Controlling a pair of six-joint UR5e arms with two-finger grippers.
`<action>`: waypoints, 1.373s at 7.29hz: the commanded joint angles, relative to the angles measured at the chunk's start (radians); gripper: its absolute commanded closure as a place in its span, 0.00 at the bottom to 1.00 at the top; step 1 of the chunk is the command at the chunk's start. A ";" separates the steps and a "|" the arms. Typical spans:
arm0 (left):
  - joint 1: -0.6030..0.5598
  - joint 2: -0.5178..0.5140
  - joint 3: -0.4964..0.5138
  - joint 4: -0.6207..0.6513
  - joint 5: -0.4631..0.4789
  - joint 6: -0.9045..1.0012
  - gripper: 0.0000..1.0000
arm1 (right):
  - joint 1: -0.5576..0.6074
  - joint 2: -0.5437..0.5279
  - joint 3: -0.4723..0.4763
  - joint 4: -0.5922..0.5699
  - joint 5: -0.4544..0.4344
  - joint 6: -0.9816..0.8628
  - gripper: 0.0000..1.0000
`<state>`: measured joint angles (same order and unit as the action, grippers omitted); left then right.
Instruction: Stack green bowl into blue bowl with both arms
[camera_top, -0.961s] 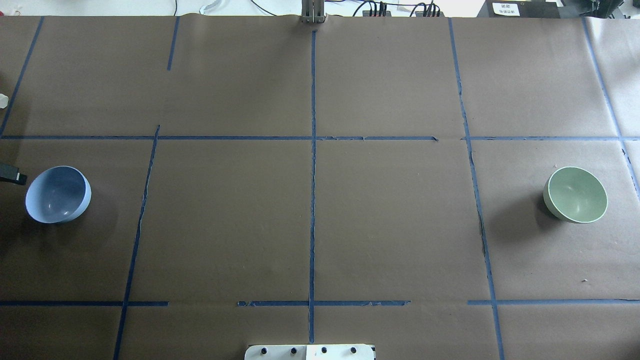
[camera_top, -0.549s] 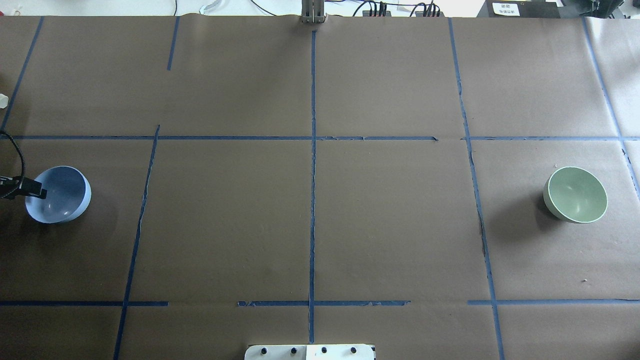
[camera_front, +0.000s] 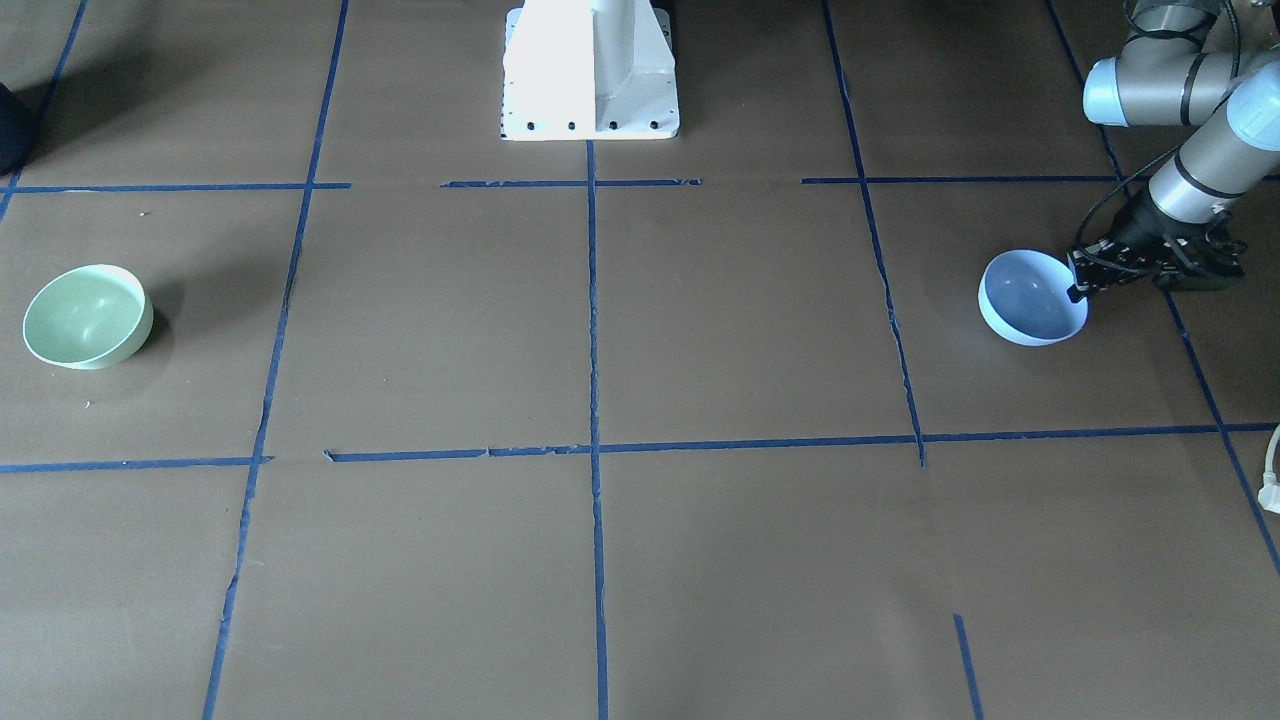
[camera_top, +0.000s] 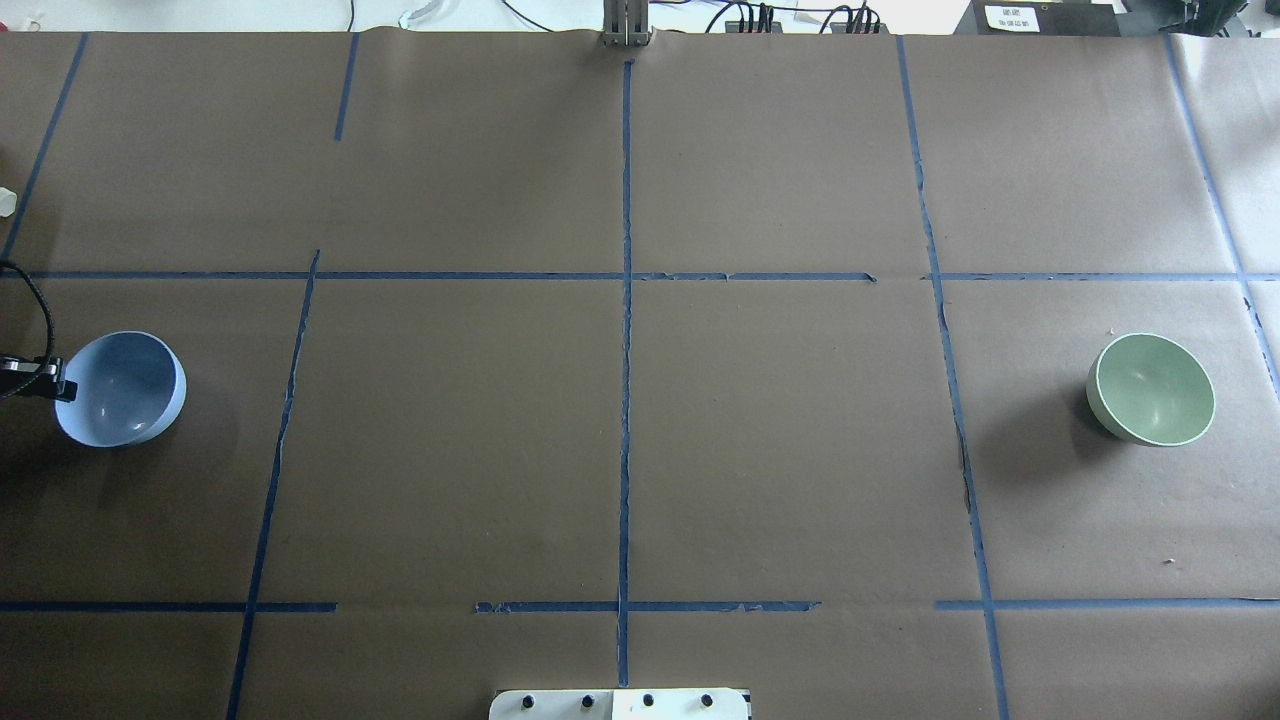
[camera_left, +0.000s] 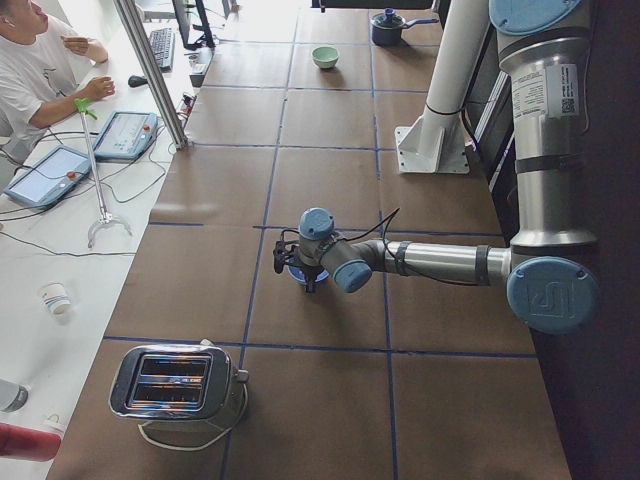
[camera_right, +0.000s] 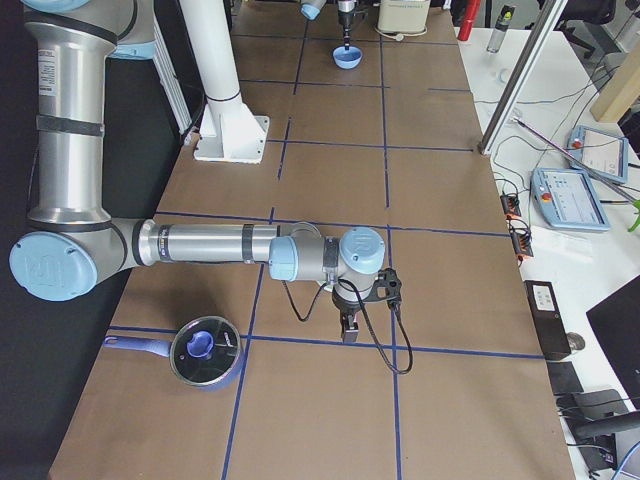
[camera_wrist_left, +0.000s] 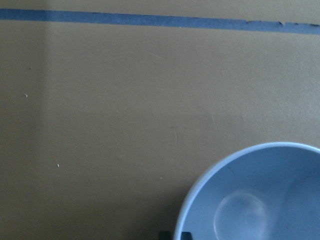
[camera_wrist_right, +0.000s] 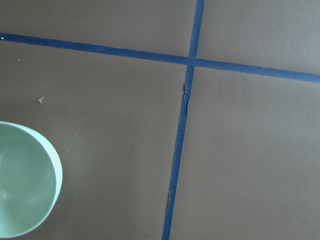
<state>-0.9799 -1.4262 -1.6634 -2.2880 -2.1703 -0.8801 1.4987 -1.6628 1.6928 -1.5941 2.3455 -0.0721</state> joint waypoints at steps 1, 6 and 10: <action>0.000 -0.017 -0.070 0.037 -0.011 -0.052 1.00 | 0.000 0.000 0.001 0.000 0.000 0.000 0.00; 0.252 -0.657 -0.152 0.661 0.118 -0.470 1.00 | -0.005 0.009 0.002 0.003 0.009 -0.003 0.00; 0.478 -0.844 0.032 0.624 0.294 -0.585 1.00 | -0.008 0.020 0.005 0.036 0.008 0.000 0.00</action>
<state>-0.5327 -2.2368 -1.6895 -1.6247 -1.8983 -1.4530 1.4916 -1.6455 1.6984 -1.5602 2.3535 -0.0722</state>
